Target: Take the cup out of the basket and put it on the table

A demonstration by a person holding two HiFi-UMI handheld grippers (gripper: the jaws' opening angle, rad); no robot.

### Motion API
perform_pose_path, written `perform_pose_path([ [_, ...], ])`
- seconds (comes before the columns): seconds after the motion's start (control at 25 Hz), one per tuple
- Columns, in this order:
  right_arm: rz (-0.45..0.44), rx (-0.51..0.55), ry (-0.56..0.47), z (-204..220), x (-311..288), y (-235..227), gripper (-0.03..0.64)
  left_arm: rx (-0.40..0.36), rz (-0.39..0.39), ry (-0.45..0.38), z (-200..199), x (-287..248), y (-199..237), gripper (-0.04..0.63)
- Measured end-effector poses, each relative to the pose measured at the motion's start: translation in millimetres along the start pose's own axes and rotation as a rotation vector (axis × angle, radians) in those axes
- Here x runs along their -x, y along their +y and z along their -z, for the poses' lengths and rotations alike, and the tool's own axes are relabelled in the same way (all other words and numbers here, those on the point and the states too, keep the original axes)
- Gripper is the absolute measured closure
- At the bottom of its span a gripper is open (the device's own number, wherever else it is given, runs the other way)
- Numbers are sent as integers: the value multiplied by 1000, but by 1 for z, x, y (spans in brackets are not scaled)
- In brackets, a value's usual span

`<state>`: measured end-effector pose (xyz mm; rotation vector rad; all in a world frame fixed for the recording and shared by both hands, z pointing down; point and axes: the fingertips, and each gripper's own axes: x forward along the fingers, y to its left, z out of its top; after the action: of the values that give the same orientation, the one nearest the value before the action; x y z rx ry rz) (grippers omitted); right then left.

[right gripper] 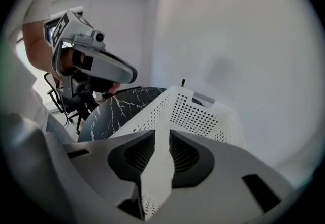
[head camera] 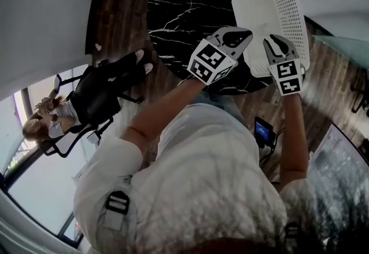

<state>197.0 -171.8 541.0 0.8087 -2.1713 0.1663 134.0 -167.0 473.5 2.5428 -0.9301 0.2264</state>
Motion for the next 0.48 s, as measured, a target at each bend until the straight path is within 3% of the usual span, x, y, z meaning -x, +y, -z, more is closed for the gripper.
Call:
perform_pose_path([
  [0.28, -45, 100, 141, 22, -36, -8, 541, -7, -25, 10, 5, -4, 19, 589],
  [0.48, -82, 115, 217, 39, -56, -10, 540, 1, -30, 20, 9, -6, 28, 589],
])
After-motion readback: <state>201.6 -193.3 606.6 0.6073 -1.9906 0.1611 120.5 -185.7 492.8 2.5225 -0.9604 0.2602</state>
